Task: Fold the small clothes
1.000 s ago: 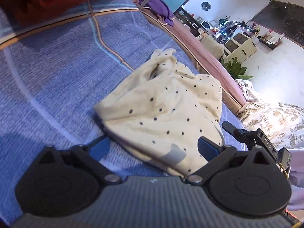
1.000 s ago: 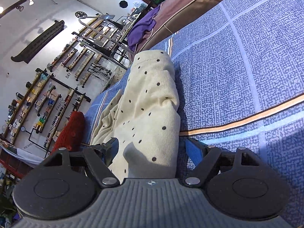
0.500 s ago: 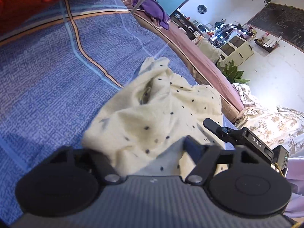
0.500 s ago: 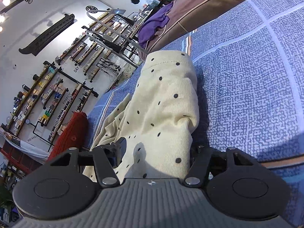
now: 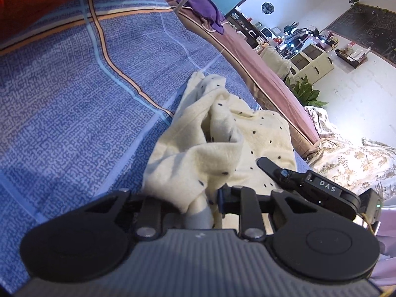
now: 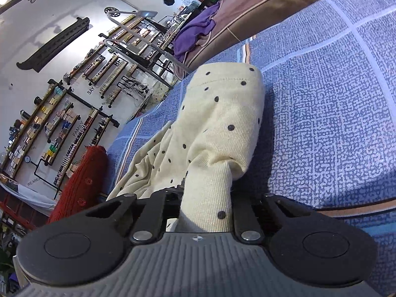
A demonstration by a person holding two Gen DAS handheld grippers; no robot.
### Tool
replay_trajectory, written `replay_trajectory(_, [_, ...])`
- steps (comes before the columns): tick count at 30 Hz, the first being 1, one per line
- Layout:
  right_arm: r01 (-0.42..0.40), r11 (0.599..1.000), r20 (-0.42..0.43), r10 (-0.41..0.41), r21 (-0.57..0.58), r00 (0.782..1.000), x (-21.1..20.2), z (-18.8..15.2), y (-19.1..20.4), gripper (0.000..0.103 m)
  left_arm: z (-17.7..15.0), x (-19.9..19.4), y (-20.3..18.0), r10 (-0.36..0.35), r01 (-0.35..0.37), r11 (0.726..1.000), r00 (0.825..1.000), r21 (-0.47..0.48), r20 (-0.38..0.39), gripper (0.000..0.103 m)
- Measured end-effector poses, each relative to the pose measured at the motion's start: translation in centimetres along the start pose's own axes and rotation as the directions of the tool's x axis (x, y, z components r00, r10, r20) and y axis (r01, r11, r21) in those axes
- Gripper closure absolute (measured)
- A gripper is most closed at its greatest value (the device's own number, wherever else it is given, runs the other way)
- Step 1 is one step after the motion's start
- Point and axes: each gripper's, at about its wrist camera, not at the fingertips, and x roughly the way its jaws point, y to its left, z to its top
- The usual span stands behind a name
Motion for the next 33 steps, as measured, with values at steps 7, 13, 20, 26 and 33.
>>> replay_trajectory(7, [0.006,0.995,-0.001,-0.006,-0.096,1.000,-3.8,-2.1,2.8,0.082,-1.5,-2.9,-1.1,0.035,-0.033,0.995,0.999,0.091,-0.021,0.081])
replay_trajectory(13, [0.056,0.992,-0.051,-0.062,-0.116,0.997,-5.7,-3.5,2.9,0.082,-3.2,-5.9,-1.5,0.062,-0.043,0.973,0.995,0.225,-0.077,0.081])
replay_trajectory(20, [0.053,0.979,-0.076,-0.069,-0.195,0.995,-4.3,-1.6,7.0,0.082,0.2,-10.6,-3.6,0.096,-0.086,0.892,0.995,0.444,-0.001,0.085])
replay_trajectory(26, [-0.042,0.982,-0.091,0.025,-0.185,0.996,0.7,2.9,14.2,0.082,10.1,-16.8,-5.3,0.101,-0.146,0.849,0.988,0.507,0.116,0.086])
replay_trajectory(33, [-0.246,0.942,-0.060,0.239,-0.228,0.969,7.2,8.2,26.2,0.082,22.6,-26.9,-3.5,0.156,-0.281,0.870,0.936,0.406,0.315,0.086])
